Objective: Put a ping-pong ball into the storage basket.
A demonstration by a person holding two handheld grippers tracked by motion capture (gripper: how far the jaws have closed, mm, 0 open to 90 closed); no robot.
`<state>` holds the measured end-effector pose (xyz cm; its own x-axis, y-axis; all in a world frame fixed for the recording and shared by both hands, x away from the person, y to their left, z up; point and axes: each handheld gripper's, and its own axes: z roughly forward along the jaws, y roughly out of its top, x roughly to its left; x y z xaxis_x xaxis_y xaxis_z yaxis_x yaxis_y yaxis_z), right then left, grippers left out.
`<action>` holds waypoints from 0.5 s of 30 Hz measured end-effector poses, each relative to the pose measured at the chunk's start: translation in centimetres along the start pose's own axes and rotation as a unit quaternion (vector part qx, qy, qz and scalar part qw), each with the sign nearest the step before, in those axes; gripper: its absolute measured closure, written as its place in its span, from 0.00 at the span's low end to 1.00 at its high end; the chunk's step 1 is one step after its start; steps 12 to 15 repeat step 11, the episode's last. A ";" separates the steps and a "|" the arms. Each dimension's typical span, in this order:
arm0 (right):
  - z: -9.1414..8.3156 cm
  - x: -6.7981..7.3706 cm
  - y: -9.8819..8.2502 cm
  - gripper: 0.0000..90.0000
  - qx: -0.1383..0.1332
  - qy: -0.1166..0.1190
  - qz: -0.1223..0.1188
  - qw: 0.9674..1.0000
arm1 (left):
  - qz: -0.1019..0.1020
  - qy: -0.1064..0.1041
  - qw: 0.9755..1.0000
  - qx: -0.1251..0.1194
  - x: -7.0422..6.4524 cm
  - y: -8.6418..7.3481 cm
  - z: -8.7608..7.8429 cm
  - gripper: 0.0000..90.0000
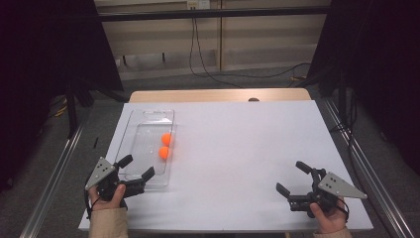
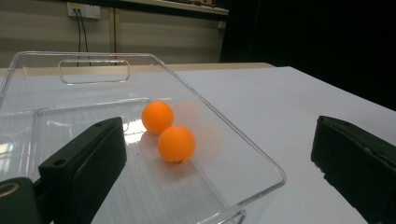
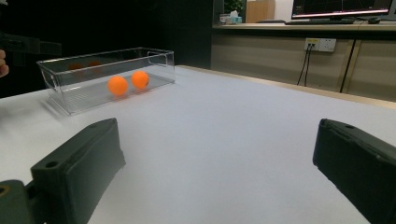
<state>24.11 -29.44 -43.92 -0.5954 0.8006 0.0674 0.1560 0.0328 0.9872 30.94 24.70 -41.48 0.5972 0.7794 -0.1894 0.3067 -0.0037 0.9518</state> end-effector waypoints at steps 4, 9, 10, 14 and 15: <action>0.0 0.0 0.0 0.01 -0.001 0.000 0.002 1.000 | 0.000 0.001 1.000 -0.001 0.0 -0.2 0.0 0.04; 0.0 0.0 0.0 0.01 -0.001 0.000 0.001 1.000 | 0.002 0.001 1.000 -0.001 0.0 -0.2 0.0 0.03; 0.0 -0.1 0.0 0.01 -0.001 0.000 0.001 1.000 | 0.001 0.001 1.000 -0.002 0.0 -0.2 0.0 0.03; 0.0 -0.1 0.0 0.01 -0.001 0.000 0.001 1.000 | 0.002 0.001 1.000 -0.001 0.0 -0.2 0.1 0.03; 0.0 -0.1 0.0 0.01 -0.001 0.000 0.001 1.000 | 0.002 0.001 1.000 -0.001 0.0 -0.2 0.1 0.03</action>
